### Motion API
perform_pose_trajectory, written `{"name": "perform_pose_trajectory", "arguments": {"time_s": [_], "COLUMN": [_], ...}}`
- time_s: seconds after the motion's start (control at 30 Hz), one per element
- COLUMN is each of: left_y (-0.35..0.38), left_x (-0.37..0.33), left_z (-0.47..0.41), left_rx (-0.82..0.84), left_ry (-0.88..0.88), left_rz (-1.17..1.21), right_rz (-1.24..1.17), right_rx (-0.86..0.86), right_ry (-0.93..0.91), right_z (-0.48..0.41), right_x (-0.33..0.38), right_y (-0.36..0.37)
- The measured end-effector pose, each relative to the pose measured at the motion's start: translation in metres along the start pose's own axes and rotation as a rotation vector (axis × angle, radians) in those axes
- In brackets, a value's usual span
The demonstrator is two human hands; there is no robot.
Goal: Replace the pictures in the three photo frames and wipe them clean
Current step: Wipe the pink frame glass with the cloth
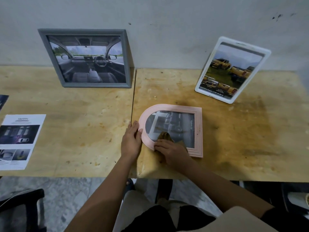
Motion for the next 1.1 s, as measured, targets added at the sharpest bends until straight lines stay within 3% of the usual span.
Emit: {"name": "perform_pose_trajectory", "arguments": {"time_s": [0.3,0.9,1.1], "left_y": [0.0,0.013,0.012], "left_x": [0.001,-0.017,-0.011], "left_z": [0.001,0.021,0.012], "left_rx": [0.018,-0.121,-0.072], "left_ry": [0.008,-0.05,-0.109], "left_rz": [-0.04,0.015,-0.043], "right_rz": [0.041,0.044,0.044], "right_rx": [0.008,-0.147,-0.086], "right_ry": [0.085,0.205,0.043], "right_z": [0.046,-0.001,0.005], "right_x": [-0.045,0.016,0.003], "right_y": [-0.003,-0.006,0.003]}}
Point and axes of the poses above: each hand's wrist, its own z-axis away from the middle knuckle, its own y-axis out of the palm, x = y × z, the point moved 3 cm from there along -z, towards the middle knuckle, and after that the axes turned 14 degrees about z, right-handed, at the moved point
